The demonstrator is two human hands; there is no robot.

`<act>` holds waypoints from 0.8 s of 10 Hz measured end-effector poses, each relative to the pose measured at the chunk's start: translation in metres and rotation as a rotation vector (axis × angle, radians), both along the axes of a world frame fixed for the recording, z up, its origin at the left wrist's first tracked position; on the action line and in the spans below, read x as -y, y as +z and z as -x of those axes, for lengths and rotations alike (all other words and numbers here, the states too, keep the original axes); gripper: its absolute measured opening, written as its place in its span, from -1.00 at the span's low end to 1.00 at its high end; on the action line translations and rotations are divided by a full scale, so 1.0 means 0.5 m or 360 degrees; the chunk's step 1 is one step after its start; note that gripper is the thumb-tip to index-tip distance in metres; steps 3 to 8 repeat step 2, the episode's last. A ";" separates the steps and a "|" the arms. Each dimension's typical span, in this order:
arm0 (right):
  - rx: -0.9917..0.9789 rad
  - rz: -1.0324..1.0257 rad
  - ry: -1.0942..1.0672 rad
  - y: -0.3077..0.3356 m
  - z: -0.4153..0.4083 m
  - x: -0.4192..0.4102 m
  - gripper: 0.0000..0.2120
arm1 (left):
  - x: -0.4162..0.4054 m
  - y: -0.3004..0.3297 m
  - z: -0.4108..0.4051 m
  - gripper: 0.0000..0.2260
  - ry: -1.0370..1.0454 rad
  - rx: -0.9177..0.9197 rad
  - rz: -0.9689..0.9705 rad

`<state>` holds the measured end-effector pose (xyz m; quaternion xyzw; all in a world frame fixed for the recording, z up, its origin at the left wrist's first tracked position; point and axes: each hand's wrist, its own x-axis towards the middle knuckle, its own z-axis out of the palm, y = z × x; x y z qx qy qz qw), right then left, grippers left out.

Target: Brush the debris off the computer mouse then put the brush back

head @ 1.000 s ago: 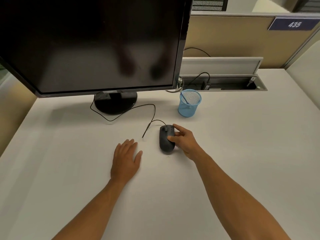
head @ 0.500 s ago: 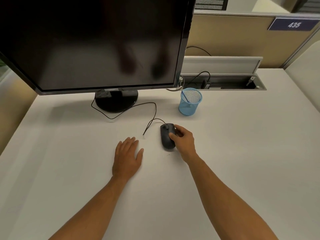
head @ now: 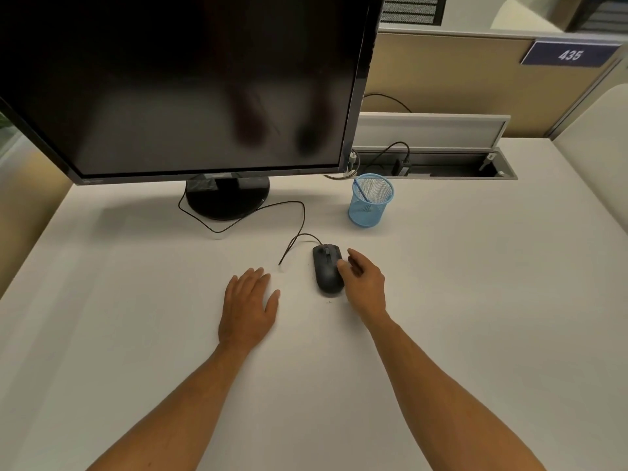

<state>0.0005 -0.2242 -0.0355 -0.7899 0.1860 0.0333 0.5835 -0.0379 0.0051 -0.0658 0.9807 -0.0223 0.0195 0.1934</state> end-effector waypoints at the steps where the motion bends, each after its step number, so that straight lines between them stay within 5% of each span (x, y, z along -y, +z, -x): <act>1: 0.0088 0.0436 0.0113 -0.018 0.017 0.029 -0.58 | -0.003 -0.010 0.002 -0.44 -0.0025 0.0041 0.0006; 2: 0.0125 0.0915 0.0266 -0.030 0.029 0.059 -0.54 | -0.003 -0.012 -0.001 -0.44 -0.0004 0.0040 0.0001; 8: 0.0125 0.0915 0.0266 -0.030 0.029 0.059 -0.54 | -0.003 -0.012 -0.001 -0.44 -0.0004 0.0040 0.0001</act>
